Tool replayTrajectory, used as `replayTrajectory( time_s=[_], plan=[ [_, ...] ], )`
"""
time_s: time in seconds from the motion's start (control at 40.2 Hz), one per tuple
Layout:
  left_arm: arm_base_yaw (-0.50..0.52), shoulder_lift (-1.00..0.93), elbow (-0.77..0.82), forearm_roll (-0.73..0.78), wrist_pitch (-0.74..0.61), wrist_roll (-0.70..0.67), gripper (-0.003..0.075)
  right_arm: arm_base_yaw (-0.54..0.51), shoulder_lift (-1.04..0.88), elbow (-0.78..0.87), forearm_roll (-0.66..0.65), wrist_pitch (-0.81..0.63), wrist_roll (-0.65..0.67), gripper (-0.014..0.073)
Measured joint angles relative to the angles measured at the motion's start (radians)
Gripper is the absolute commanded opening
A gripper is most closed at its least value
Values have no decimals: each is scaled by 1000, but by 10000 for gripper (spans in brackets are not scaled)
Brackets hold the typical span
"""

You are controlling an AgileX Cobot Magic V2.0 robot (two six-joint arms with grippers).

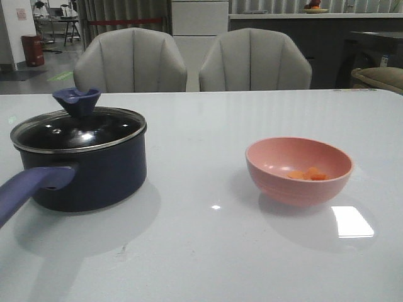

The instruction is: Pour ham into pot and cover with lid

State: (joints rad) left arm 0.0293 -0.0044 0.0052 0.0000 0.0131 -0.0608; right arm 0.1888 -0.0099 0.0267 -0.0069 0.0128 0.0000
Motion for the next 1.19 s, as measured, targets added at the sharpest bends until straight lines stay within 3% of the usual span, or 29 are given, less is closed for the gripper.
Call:
replayTrajectory(
  time_s=[0.87, 1.193],
  plan=[
    [0, 0, 0, 0, -7, 0, 120, 0, 0, 0, 0, 0, 0, 150],
    [0, 0, -2, -82, -295, 0, 120, 0, 0, 0, 0, 0, 0, 150]
  ],
)
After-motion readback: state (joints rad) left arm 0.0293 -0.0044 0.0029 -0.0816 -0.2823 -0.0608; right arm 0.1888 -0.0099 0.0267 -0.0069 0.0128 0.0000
